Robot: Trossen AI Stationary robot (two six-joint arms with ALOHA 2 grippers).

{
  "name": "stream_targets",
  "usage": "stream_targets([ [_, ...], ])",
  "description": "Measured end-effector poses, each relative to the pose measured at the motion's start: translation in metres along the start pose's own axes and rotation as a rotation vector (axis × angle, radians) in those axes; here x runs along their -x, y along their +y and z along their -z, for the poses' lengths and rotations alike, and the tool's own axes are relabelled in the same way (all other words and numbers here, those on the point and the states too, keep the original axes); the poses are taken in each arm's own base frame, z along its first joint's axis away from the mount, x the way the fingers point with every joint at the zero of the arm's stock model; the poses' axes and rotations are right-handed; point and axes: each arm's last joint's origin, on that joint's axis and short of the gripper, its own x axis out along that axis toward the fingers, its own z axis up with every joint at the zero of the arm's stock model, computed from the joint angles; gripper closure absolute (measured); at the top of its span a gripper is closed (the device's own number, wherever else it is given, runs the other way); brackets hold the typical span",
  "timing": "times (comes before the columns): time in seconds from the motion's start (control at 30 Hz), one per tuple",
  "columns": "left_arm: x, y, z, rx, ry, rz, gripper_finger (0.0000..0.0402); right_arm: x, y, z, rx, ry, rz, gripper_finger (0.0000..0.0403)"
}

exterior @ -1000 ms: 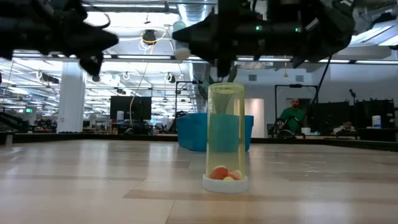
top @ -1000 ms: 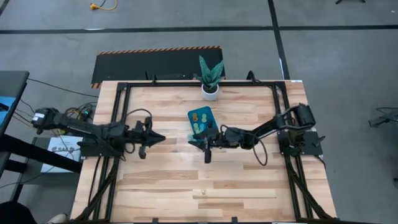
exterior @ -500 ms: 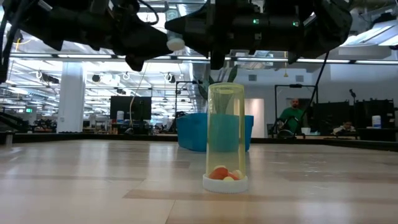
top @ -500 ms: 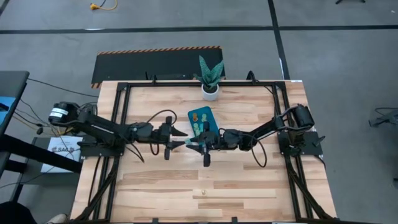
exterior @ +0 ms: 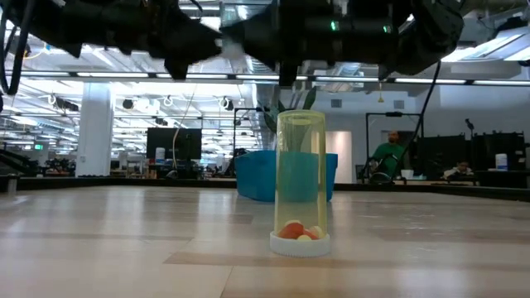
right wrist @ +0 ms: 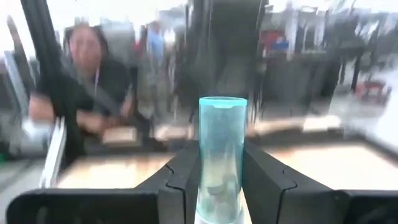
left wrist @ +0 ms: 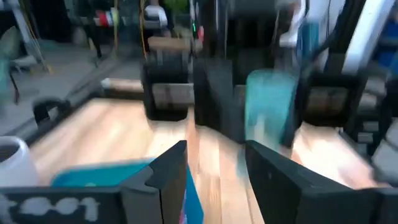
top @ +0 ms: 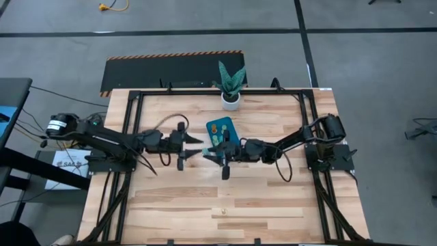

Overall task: Pick and place pill bottles into a basket
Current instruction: Put the blue pill bottle into the blue bin

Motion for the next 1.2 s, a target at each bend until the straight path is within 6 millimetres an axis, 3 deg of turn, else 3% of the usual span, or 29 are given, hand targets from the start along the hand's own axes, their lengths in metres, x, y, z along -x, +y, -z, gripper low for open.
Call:
stream_targets([
  [0.1, 0.006, 0.002, -0.017, 0.011, -0.087, -0.012, 0.0249, 0.002, 0.000, 0.016, 0.011, 0.097, -0.003, 0.0310],
  [0.3, 0.015, 0.002, -0.023, -0.002, -0.094, -0.011, 0.0249, 0.001, -0.001, 0.009, 0.009, 0.063, 0.002, 0.0310],
  [0.83, 0.011, 0.002, -0.017, 0.031, -0.062, -0.006, 0.0249, -0.001, -0.024, 0.002, 0.047, -0.010, 0.065, 0.0310],
  [1.2, 0.011, 0.002, -0.016, 0.034, -0.060, -0.002, 0.0249, -0.011, -0.025, -0.011, 0.077, -0.045, 0.023, 0.0310],
])
